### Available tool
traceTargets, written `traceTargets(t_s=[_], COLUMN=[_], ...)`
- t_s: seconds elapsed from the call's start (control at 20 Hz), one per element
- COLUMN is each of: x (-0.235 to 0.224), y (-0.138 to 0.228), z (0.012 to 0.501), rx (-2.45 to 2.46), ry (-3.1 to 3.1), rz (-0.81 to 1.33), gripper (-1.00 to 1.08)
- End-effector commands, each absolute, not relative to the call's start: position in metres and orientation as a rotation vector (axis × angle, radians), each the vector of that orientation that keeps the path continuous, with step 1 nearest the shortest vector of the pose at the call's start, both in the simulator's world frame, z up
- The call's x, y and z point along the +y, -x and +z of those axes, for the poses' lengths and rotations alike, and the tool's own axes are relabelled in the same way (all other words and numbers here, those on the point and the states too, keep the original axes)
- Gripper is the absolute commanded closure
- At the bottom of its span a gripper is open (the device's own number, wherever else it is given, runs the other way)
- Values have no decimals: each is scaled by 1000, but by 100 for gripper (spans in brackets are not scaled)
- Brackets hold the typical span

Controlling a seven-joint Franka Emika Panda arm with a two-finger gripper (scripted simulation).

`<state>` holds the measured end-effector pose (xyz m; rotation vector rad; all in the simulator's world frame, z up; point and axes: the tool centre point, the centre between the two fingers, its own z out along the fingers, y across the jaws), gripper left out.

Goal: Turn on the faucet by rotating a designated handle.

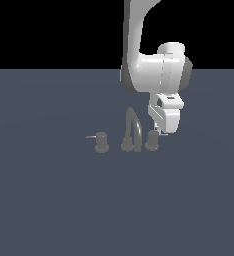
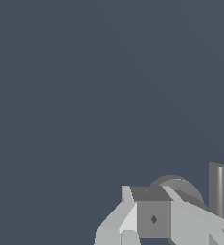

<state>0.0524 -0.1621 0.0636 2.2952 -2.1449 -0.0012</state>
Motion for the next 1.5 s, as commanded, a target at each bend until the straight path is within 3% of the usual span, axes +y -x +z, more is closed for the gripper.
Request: traceTargets(t_s=[0.0,0.4,1.45], x=[-166,-182,-164], y=[-47,-24,15], z=[64,63,63], rx=[-2146,-2147,-2150], ry=[-2294,-2294,-2297], rz=[-1,0,17], gripper=[108,108,108])
